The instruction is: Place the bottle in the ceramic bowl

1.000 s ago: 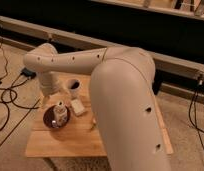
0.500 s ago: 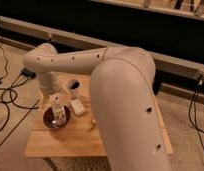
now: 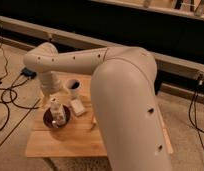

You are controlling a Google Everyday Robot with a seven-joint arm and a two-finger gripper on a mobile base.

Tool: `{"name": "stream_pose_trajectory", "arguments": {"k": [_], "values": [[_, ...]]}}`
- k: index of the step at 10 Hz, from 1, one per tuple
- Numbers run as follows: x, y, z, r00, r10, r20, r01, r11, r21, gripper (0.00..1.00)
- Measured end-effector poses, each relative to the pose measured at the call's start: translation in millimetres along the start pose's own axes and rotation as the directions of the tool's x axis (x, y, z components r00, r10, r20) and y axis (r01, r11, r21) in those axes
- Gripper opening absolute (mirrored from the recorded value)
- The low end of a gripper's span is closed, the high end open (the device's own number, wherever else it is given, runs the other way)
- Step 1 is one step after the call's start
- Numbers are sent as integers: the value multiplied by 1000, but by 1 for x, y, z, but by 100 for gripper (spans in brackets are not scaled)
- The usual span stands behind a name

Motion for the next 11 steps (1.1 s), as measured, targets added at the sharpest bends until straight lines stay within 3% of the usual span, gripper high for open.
{"name": "stream_pose_trajectory", "arguments": {"k": [5, 11], "values": [[8, -12, -32, 998, 11, 63, -7, 998, -64, 80], [8, -9, -31, 998, 6, 61, -2, 998, -65, 80]]}}
